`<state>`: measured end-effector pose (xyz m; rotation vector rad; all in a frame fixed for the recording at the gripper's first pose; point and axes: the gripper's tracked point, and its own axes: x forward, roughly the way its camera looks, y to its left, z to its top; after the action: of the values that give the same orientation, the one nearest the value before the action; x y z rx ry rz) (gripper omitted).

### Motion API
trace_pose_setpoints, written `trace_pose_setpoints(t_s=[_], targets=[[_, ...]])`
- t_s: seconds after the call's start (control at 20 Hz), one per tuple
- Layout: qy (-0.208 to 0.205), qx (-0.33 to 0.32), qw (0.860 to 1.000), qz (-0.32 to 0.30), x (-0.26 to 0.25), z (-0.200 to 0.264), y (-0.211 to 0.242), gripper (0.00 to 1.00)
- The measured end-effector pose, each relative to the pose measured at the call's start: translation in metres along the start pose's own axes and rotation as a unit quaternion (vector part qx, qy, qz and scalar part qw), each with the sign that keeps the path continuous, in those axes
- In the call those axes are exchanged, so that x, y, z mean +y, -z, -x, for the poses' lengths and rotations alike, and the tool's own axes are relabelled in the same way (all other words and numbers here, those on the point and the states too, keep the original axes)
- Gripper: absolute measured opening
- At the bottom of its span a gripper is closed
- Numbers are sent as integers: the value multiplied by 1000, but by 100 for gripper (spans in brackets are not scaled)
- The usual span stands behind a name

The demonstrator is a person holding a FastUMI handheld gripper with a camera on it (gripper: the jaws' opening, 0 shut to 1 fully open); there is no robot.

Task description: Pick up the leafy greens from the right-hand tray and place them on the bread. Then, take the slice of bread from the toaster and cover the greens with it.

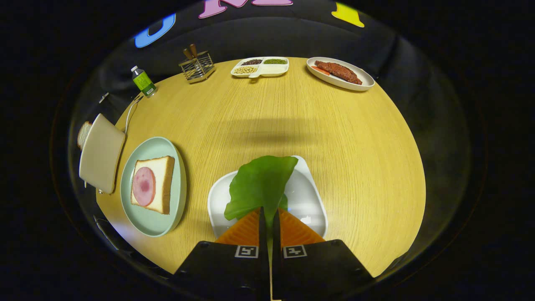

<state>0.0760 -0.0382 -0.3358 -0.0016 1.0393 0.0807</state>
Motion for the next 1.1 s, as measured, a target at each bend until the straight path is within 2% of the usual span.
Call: trace_pose_setpoints(t_s=[0.25, 0.45, 0.75, 1.1], targets=[[1, -21, 1000, -14, 13, 30, -8, 7], [-2, -69, 998, -4, 30, 64, -30, 7], [-43, -109, 993, 11, 89, 99, -60, 7], [-89, -97, 991, 38, 158, 99, -53, 7]])
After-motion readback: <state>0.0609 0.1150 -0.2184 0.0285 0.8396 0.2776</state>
